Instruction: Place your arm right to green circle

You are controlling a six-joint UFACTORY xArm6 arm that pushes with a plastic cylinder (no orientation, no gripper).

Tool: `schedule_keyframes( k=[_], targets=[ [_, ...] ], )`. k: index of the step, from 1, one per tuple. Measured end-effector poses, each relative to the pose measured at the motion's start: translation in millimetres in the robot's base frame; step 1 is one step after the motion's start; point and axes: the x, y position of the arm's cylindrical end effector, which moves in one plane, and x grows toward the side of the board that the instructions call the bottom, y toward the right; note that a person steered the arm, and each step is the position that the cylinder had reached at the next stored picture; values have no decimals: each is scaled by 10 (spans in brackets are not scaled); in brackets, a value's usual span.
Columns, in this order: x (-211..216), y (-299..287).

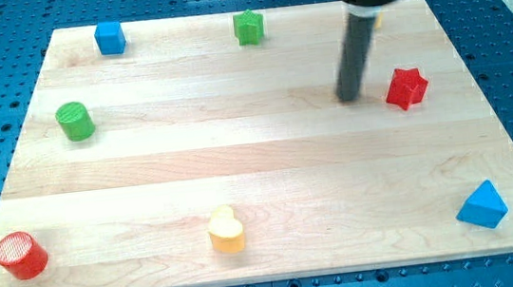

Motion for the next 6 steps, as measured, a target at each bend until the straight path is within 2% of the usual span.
schedule_keyframes(
  k=[3,4,6],
  targets=[
    [-38,-2341],
    [61,-2831],
    [479,-2916]
  ],
)
